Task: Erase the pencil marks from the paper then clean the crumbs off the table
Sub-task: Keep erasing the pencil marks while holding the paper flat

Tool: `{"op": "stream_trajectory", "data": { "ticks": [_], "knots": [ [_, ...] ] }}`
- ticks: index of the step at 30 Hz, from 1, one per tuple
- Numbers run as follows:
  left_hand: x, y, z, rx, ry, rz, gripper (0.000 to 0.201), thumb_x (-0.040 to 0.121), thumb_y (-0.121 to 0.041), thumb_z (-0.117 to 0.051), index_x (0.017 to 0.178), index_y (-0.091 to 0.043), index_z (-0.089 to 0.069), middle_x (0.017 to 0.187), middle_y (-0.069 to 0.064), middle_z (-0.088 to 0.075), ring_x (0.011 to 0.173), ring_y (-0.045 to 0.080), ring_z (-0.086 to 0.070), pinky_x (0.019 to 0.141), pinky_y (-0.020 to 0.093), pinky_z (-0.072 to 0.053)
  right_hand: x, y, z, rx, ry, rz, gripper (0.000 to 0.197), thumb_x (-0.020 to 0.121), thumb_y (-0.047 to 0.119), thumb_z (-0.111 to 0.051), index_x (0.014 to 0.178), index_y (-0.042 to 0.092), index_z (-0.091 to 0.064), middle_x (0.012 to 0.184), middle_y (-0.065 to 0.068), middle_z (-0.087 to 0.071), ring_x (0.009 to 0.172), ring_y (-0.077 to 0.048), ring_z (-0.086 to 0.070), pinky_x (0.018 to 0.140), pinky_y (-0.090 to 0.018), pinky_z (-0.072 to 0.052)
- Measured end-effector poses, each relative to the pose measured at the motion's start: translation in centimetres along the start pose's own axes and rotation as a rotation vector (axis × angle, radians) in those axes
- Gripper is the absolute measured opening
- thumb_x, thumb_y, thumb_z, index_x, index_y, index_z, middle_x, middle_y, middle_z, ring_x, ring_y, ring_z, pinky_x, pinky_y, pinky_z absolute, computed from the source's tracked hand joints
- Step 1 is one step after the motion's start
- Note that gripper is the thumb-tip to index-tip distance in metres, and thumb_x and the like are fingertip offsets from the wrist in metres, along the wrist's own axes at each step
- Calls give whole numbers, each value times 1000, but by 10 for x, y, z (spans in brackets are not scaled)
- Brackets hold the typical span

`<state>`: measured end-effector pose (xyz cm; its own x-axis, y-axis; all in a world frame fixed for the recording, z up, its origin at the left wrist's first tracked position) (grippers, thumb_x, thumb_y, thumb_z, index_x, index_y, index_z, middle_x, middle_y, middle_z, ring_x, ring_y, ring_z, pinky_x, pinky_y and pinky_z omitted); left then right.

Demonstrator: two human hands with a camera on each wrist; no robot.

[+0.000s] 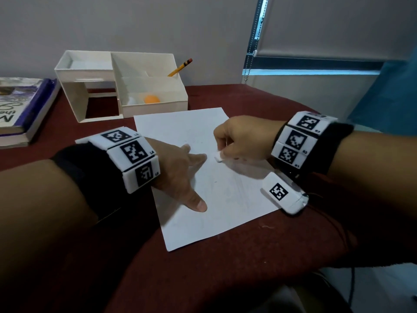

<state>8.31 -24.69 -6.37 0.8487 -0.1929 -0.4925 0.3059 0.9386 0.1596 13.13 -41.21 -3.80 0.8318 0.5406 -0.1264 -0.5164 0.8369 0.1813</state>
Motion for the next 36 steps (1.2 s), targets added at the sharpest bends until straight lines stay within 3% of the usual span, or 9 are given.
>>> {"op": "stream_trajectory", "data": {
  "ticks": [4,8,13,17,22,26,30,34,36],
  "knots": [
    [0,1,1,-8,11,5,122,55,-93,-55,150,-49,9,164,-6,8,149,25,-16,116,56,-22,-11,6,-5,166,241,20,14,85,30,-78,83,19,-69,68,2,-71,55,-10,-62,55,-26,-54],
    [0,1,1,-18,12,6,123,55,-92,-56,150,-50,9,164,-7,9,150,25,-16,116,56,-21,-1,-5,2,34,4,-30,14,87,29,-74,82,19,-66,71,4,-72,58,-8,-64,60,-28,-50],
    [-3,-1,2,3,19,10,121,58,-91,-55,151,-48,9,164,-6,9,149,25,-17,115,57,-22,-11,5,-4,194,258,-3,11,87,24,-75,86,15,-68,67,2,-71,54,-12,-62,55,-27,-54],
    [-4,-2,2,2,19,-2,118,60,-89,-56,151,-46,6,165,-4,4,149,27,-18,114,58,-23,1,-3,4,-39,-40,-37,13,89,26,-71,81,20,-64,71,9,-62,64,-8,-58,55,-24,-43],
    [-3,0,2,8,22,7,120,59,-91,-55,151,-48,9,164,-6,9,150,26,-15,115,58,-22,-8,2,-1,174,268,-13,14,86,26,-76,86,16,-67,65,4,-69,52,-9,-56,52,-23,-46],
    [-2,-1,2,-2,30,4,120,59,-90,-57,151,-48,9,164,-6,9,150,27,-13,115,59,-21,2,-2,1,25,31,-29,14,87,33,-73,84,23,-64,71,9,-69,68,-8,-62,62,-26,-47],
    [-5,-2,3,-15,27,14,121,60,-88,-58,151,-48,11,164,-6,11,150,25,-14,117,55,-20,-10,10,-2,150,348,23,14,86,32,-76,86,21,-67,65,7,-67,57,-12,-56,55,-24,-46],
    [-4,-1,2,-20,18,11,119,60,-88,-58,151,-49,9,164,-7,11,150,25,-12,117,56,-18,-2,7,2,-31,38,-18,14,88,36,-72,88,24,-65,74,10,-65,74,-9,-61,63,-26,-46],
    [-5,-2,2,-36,24,-1,117,60,-87,-59,150,-51,7,164,-5,11,150,24,-12,117,56,-18,-8,15,-5,1,74,36,12,89,32,-70,91,22,-63,76,11,-63,74,-9,-61,62,-26,-46]
  ]
}}
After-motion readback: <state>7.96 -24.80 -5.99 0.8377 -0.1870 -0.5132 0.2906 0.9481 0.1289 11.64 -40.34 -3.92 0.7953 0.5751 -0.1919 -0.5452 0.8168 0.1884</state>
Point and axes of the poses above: each hand's wrist, its own x-axis towards the middle knuckle, its own z-axis out of the back of the hand, y = z × x, the point moved 2 cm from there along x, towards the middle knuckle
